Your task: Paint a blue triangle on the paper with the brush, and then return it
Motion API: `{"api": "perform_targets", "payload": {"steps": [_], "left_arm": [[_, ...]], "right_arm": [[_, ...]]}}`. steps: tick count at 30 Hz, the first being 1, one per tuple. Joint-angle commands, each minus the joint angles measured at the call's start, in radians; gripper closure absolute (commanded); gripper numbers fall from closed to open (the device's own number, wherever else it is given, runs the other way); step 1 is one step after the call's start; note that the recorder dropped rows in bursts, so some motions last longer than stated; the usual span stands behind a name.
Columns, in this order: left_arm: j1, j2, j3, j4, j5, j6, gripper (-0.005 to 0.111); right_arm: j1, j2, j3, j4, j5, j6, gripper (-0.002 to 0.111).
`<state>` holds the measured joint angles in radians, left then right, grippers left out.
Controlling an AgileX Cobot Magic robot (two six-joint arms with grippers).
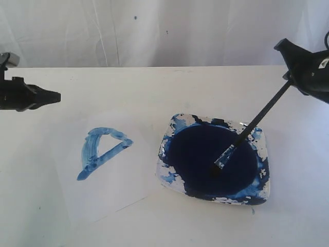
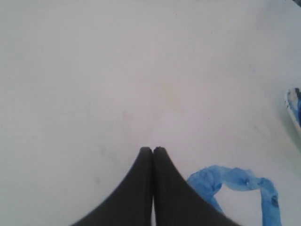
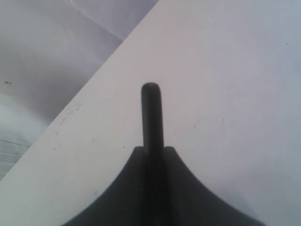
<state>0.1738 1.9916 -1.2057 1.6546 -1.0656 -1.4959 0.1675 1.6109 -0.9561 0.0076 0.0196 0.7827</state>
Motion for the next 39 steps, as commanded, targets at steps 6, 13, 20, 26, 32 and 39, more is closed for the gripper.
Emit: {"api": "perform_targets", "payload": {"steps": [6,13,20,26,32,39], "left_arm": [[0.004,-0.227,0.006,0.017,-0.016,-0.027,0.107],[0.004,-0.364,0.006,0.049,-0.111,-0.036,0.107],[0.004,-0.478,0.006,0.049,-0.152,-0.108,0.107],[0.004,-0.585,0.006,0.049,-0.136,-0.108,0.107],[0.004,-0.676,0.006,0.073,-0.145,-0.157,0.107],[0.004,-0.786,0.033,0.090,-0.135,-0.228,0.107]], "right_arm": [[-0.008,0.080,0.017,0.002,-0.121,0.096,0.108],[-0.008,0.103,0.017,0.002,-0.133,0.096,0.108],[-0.008,0.141,0.017,0.002,-0.130,0.096,0.108],[-0.008,0.147,0.017,0.002,-0.127,0.096,0.108],[-0.008,0.153,0.017,0.000,-0.127,0.092,0.108],[-0.008,0.176,0.017,0.000,-0.095,0.092,0.108]]}}
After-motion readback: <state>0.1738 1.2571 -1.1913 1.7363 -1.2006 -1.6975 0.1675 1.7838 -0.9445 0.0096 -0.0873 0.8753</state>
